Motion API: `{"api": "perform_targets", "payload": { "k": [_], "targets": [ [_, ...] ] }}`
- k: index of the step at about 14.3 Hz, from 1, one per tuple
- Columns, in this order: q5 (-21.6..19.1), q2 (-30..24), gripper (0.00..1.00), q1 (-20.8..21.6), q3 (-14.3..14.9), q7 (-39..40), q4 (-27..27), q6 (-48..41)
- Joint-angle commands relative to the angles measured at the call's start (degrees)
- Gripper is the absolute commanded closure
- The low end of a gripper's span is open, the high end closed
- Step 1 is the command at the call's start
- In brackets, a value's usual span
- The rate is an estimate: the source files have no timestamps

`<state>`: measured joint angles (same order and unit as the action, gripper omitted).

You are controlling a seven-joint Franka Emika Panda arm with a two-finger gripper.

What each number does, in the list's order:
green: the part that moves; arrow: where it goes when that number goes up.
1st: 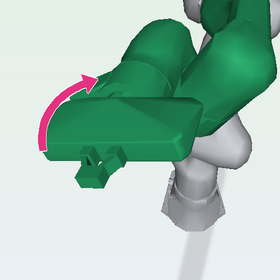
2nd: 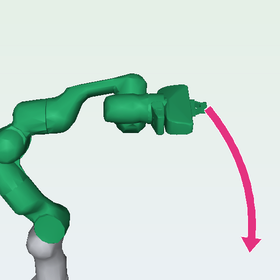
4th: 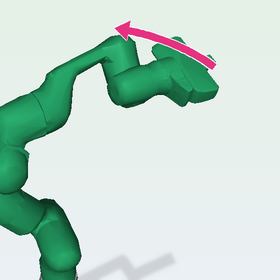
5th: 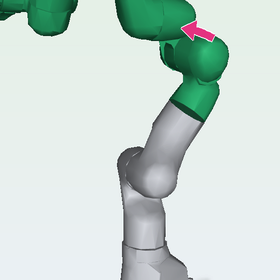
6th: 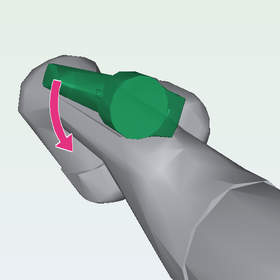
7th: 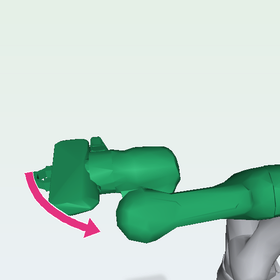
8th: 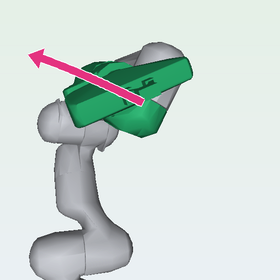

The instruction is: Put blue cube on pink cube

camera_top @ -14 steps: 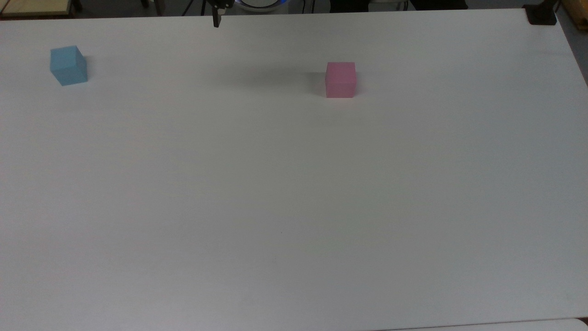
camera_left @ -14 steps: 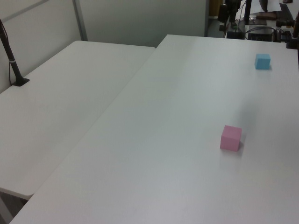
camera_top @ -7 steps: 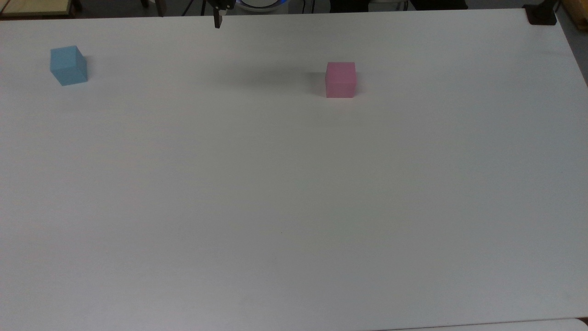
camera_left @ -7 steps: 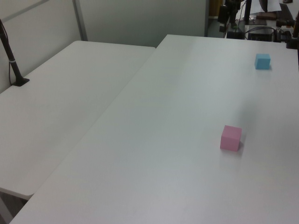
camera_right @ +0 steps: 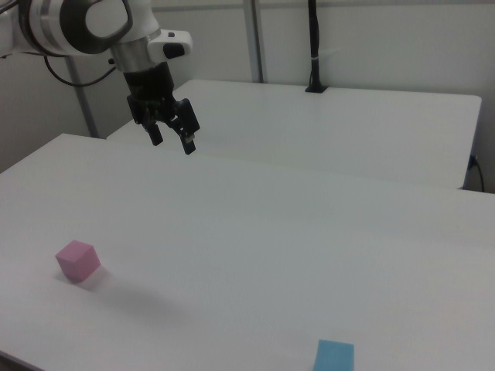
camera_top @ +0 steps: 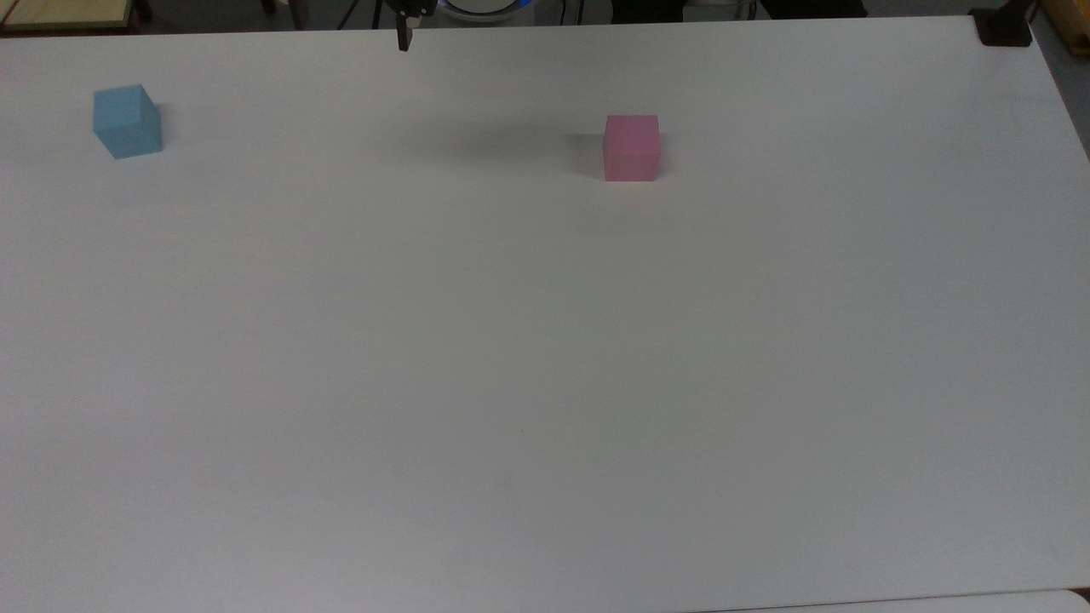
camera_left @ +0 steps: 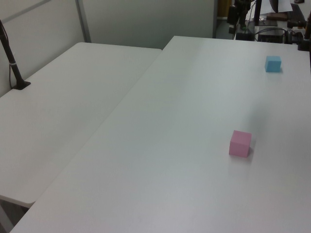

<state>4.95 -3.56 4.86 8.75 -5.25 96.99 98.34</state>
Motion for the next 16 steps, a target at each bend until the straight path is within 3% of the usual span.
{"api": "perform_targets", "payload": {
  "k": [1,14,16],
  "targets": [
    [0.41,-1.01,0.00,0.15,-0.14,1.73,0.74,-1.14],
    [0.06,-1.71,0.00,0.15,-0.23,1.91,1.18,-4.39],
    [0.14,-2.06,0.00,-0.55,-0.23,6.01,1.27,-6.65]
  ]
}}
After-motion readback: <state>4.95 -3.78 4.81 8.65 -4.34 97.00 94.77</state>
